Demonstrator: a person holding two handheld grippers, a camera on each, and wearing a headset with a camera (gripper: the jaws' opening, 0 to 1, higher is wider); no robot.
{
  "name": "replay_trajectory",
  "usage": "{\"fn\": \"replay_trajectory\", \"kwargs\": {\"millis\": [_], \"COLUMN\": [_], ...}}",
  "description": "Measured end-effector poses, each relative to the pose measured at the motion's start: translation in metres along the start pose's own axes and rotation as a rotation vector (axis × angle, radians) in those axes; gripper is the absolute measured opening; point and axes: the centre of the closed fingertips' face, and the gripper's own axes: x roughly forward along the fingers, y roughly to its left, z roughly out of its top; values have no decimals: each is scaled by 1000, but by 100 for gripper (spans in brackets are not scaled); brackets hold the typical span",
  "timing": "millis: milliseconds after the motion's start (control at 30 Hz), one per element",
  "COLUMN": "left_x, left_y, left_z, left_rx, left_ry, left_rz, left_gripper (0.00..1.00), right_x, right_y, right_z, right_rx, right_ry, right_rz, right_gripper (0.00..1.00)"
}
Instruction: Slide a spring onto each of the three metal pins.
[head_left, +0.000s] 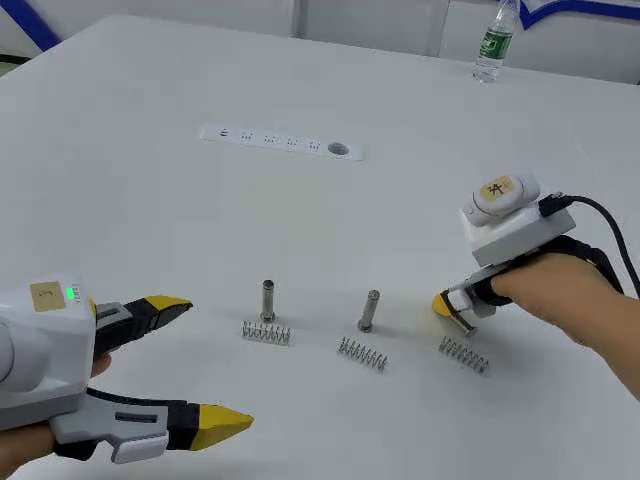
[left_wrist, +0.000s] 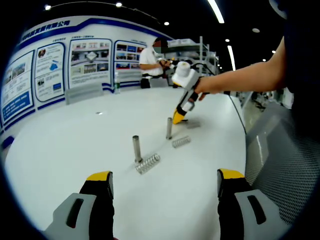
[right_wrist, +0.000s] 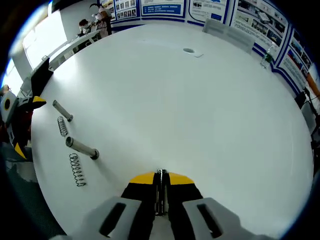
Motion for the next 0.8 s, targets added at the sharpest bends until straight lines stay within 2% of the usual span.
{"fn": "replay_trajectory", "kwargs": {"millis": [133, 267, 433, 800], "left_x": [0, 0, -1, 1], "left_y": [0, 0, 2, 0], "left_z": [0, 1, 0, 5], "left_rx": [-2, -2, -4, 4], "left_ry": [-3, -5, -5, -12], "left_rz": [2, 3, 5, -1], "left_gripper": [87, 87, 86, 86], "right_x": [0, -1, -12, -35], "right_y": [0, -1, 1, 4], "right_z": [0, 0, 5, 3], "right_rx": [21, 36, 41, 28], "right_ry": [4, -13, -45, -97], "right_rz": [2, 5, 4, -11], "right_gripper": [9, 9, 9, 9]}}
